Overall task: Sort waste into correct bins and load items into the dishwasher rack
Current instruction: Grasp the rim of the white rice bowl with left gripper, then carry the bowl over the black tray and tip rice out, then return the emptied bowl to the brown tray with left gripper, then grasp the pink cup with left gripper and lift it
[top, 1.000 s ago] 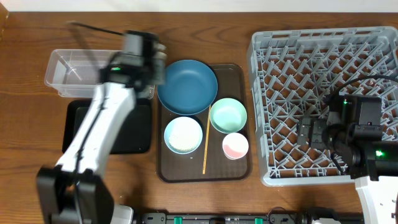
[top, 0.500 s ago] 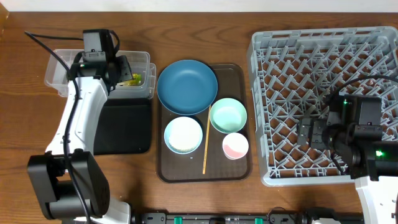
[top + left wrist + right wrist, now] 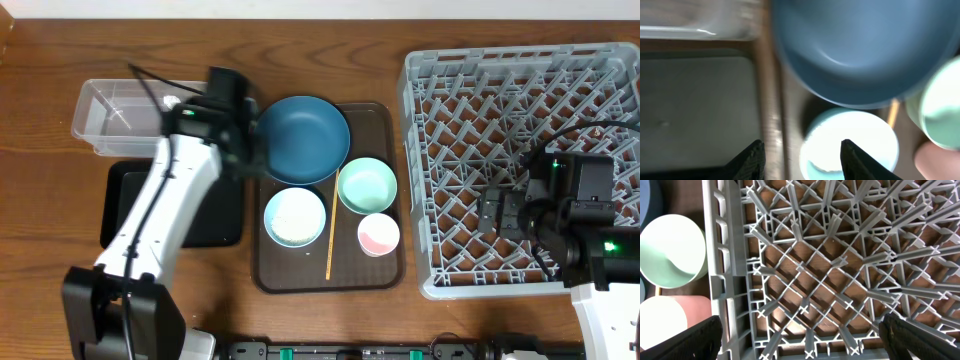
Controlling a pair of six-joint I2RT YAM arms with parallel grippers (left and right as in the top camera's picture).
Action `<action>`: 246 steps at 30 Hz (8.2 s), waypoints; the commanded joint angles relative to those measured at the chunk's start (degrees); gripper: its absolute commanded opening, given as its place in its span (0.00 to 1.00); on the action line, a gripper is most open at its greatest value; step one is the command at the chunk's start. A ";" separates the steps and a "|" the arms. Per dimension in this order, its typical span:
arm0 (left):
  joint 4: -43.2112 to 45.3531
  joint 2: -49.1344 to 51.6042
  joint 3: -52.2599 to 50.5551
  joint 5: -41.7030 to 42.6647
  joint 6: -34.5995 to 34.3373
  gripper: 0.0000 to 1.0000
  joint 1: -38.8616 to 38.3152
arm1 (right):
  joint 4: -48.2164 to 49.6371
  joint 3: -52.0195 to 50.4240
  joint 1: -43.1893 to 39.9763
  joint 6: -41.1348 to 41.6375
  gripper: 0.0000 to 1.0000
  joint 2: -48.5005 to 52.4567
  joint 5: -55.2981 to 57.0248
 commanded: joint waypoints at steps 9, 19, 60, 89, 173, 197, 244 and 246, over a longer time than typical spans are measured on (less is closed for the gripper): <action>3.65 1.09 -5.92 -0.28 -6.19 0.52 -16.09 | -0.31 1.09 0.57 -0.72 0.99 -0.31 -0.24; 7.63 6.36 -8.94 -0.28 -8.24 0.51 -23.12 | -0.33 1.09 0.57 -0.72 0.99 -0.31 -0.24; -0.50 -9.27 -7.74 15.61 3.87 0.06 0.74 | -1.14 1.09 0.57 -0.72 0.99 -0.31 -0.22; 7.19 14.36 -16.37 83.01 20.85 0.06 46.36 | -1.33 1.09 0.57 -0.72 0.99 -0.31 -0.22; 4.39 -4.98 -15.91 43.15 3.85 0.06 42.40 | -1.53 1.09 0.57 -0.72 0.99 -0.28 -0.22; 10.40 -1.55 -15.96 8.59 2.03 0.06 -16.61 | -1.53 1.09 0.57 -0.72 0.99 -0.28 -0.22; 15.28 4.07 -12.61 11.43 -0.72 0.20 -30.18 | -1.81 1.09 0.57 -0.70 0.99 -0.28 -0.24; 15.85 4.02 -12.55 11.43 -0.72 0.06 -29.86 | -1.97 1.09 0.57 -0.70 0.99 -0.28 -0.24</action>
